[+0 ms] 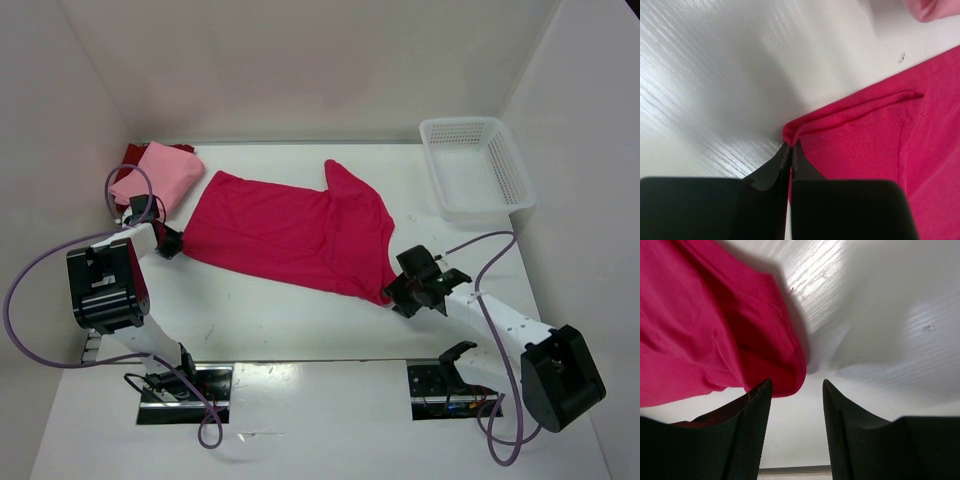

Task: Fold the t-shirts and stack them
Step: Fold the flattened tshirt in 1/3 of the way

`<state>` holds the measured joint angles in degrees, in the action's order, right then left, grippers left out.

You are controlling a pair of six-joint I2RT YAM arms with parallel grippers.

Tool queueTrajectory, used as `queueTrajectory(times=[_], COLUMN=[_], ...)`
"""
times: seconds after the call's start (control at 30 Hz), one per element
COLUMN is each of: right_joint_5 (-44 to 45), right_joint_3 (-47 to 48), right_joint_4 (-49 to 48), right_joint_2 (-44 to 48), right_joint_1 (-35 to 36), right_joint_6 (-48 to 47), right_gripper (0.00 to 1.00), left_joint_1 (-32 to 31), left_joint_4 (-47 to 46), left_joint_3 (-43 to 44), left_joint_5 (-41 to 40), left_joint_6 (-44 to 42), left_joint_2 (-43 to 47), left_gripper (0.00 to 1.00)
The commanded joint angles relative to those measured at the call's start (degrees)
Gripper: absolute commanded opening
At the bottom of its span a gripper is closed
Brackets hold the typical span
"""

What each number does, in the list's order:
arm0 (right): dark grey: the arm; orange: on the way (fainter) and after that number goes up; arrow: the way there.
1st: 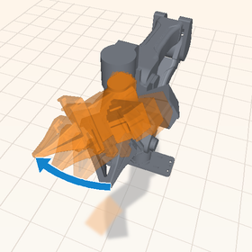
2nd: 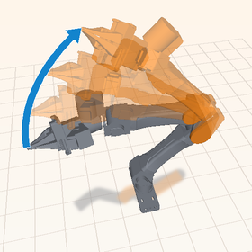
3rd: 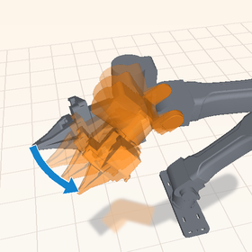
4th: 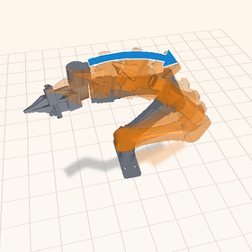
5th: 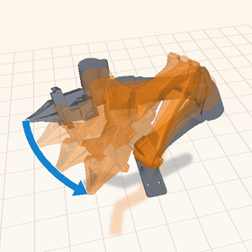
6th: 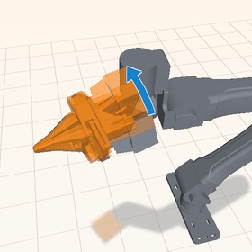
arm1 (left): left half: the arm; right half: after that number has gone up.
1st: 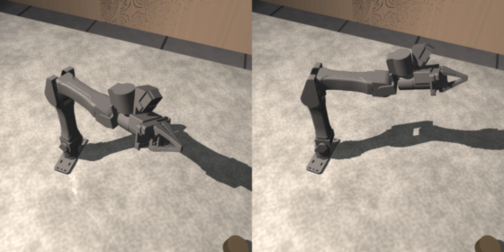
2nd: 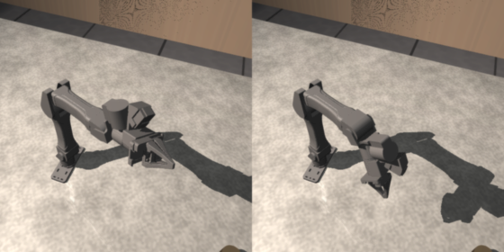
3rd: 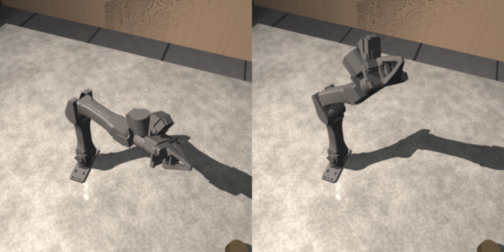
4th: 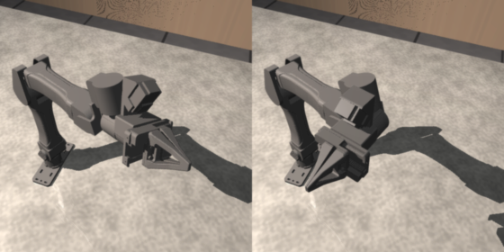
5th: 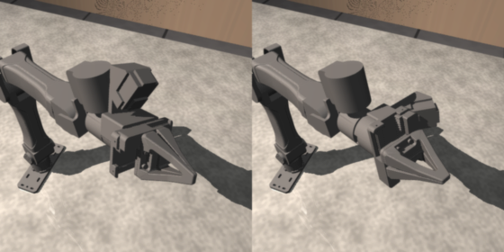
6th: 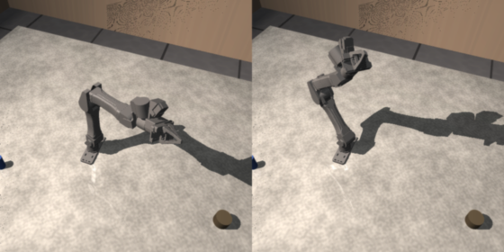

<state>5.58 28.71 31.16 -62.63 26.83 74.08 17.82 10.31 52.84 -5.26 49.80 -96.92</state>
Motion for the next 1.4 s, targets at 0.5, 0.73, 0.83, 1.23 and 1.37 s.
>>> queueTrajectory(times=[0.5,0.73,0.83,1.23,1.37], right_joint_5=[4.4,-0.1,1.7,-0.5,-0.5], right_joint_3=[2.4,-0.2,1.4,0.8,4.1], right_joint_4=[0.3,-5.1,-5.1,-9.1,-8.6], right_joint_2=[11.0,-1.4,-2.5,-12.4,-15.6], right_joint_1=[2.8,2.8,2.8,1.0,1.0], right_joint_6=[0.9,-1.2,-0.6,2.5,1.1], right_gripper=[0.48,0.51,0.51,0.45,0.07], left_joint_1=[0.3,0.3,0.3,0.3,0.3], left_joint_4=[-1.3,-1.3,-1.3,-2.5,-3.0], left_joint_3=[0.0,-0.5,-0.5,-0.5,-1.1], left_joint_5=[-0.5,0.1,0.1,1.7,2.2], left_joint_6=[-0.5,-0.5,0.0,0.6,-0.1], left_joint_2=[0.0,0.0,0.0,-0.5,0.1], left_gripper=[0.0,0.0,0.0,0.0,0.0])
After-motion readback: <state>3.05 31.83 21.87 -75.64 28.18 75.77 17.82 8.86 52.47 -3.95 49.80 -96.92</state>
